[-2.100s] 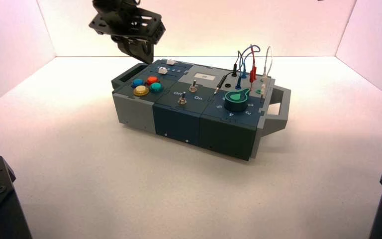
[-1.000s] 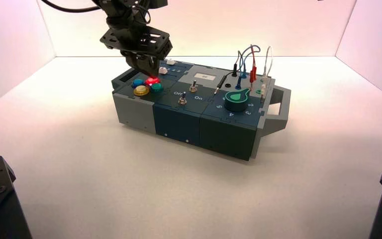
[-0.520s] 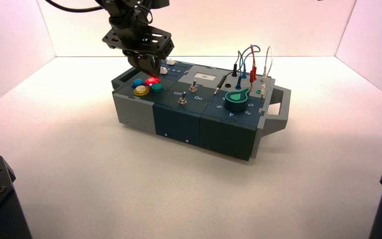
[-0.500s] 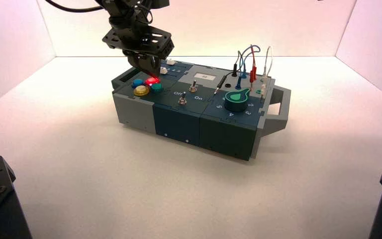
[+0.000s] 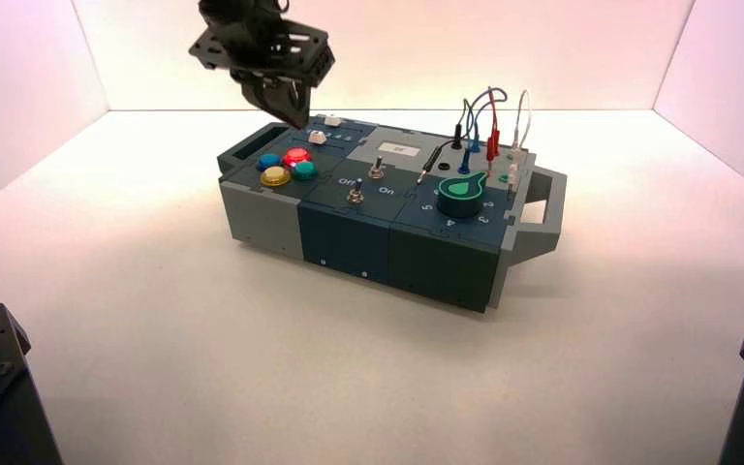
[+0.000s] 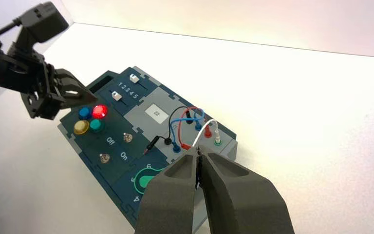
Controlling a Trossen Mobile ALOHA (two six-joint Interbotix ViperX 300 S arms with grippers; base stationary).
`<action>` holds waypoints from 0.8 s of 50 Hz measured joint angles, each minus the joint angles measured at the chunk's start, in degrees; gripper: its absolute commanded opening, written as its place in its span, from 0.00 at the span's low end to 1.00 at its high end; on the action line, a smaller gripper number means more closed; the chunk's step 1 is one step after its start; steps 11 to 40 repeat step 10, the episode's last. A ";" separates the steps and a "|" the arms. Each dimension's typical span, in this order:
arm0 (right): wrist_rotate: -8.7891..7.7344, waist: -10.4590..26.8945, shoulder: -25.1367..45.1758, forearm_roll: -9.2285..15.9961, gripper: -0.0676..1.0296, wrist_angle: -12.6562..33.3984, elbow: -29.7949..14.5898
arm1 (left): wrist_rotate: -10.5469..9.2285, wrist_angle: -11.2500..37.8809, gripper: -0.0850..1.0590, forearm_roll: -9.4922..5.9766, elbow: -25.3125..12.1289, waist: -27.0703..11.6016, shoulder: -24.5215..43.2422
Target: Push the red button with the left gripper.
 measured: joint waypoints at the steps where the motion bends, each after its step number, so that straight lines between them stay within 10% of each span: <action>1: 0.00 0.00 0.00 0.09 0.04 0.00 0.00 | -0.09 0.09 0.05 0.00 0.00 0.00 -0.26; 40: 0.00 0.00 0.00 0.35 0.04 0.00 0.00 | -0.09 0.53 0.05 0.00 0.00 0.00 -1.49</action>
